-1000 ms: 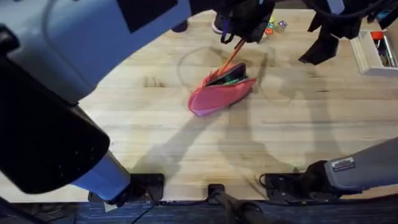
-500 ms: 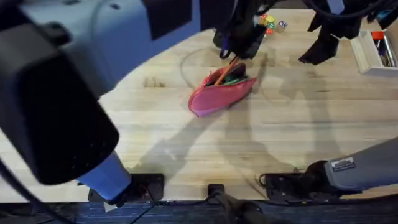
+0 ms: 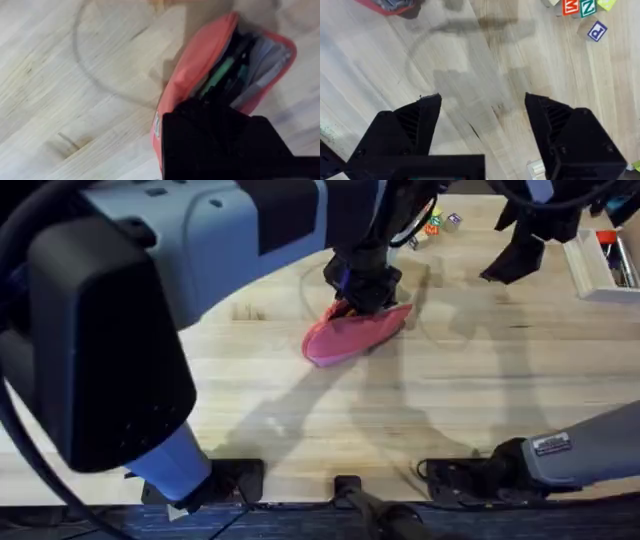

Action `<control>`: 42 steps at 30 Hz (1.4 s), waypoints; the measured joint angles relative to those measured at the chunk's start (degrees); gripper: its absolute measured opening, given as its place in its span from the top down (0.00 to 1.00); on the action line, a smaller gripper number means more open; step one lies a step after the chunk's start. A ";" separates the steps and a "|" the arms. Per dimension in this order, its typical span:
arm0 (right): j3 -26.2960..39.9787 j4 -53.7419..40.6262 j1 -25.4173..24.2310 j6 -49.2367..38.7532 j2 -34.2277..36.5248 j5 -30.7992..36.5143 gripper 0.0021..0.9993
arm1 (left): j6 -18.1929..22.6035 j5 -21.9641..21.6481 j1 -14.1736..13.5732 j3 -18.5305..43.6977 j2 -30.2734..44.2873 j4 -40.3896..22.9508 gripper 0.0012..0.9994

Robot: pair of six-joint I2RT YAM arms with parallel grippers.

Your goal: Unzip the bag, pick up the pens from the table one at a time and place them inside, then zip the bag closed.

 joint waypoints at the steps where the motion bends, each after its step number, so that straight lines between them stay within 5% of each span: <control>1: 0.01 0.00 0.00 0.00 0.00 0.00 0.00 | 0.53 0.01 0.00 0.00 0.01 -0.46 0.96; 10: 0.01 0.01 0.00 0.00 0.00 0.00 0.00 | 2.91 -0.02 -0.33 0.00 0.00 -1.96 0.87; 17: 0.01 0.04 0.00 0.00 0.00 0.00 0.00 | 3.36 -0.05 -0.31 -0.02 0.01 -3.10 0.40; 24: 0.01 0.16 0.00 0.00 0.00 0.00 0.00 | 3.74 -0.03 -0.31 -0.02 0.01 -3.08 0.02; 42: -0.01 0.83 1.92 0.00 0.00 -0.24 0.00 | 5.80 -0.43 -0.14 -0.46 -4.62 -3.35 0.01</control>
